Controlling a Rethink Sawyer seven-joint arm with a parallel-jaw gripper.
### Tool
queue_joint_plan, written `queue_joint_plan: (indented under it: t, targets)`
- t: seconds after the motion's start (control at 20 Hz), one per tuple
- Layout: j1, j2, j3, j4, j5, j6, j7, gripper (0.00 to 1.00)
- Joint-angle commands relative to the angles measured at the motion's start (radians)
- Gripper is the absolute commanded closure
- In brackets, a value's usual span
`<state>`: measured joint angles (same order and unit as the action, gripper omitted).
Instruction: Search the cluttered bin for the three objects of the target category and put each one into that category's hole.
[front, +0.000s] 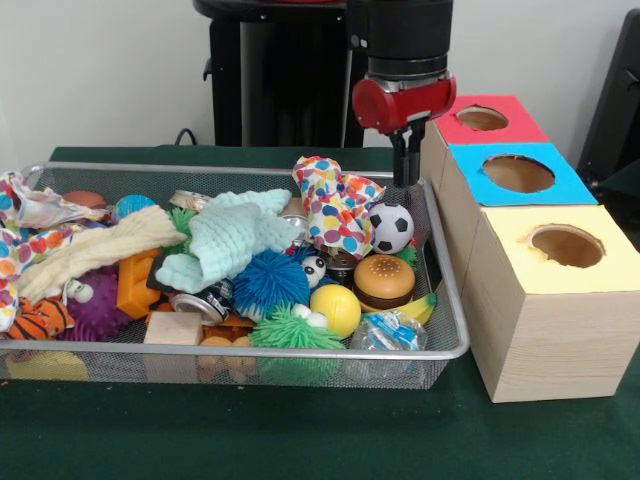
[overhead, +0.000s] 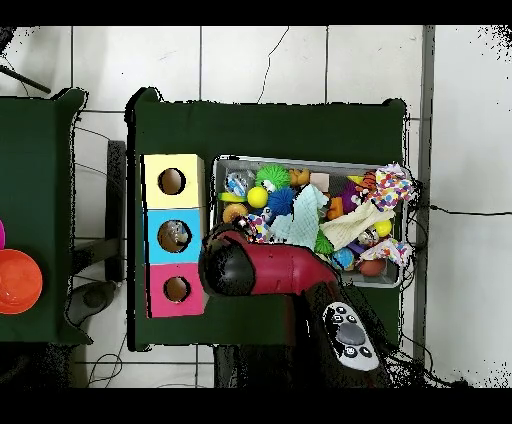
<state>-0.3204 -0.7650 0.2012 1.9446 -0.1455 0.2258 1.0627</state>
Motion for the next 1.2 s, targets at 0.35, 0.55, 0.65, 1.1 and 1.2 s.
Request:
queue_joint_plan:
  t: [0.35,0.55,0.65,1.1,1.2]
  targets:
    - [-0.004,0.089,0.064,-0.115,0.003,0.073,0.121,1.0]
    - [-0.012,0.134,0.073,-0.147,-0.002,0.06,0.11,1.0]
    - [-0.014,0.156,0.077,-0.157,-0.006,0.045,0.111,1.0]
    - [-0.016,0.196,0.081,-0.18,-0.009,0.027,0.119,1.0]
    - [-0.016,0.212,0.08,-0.184,-0.016,0.011,0.12,1.0]
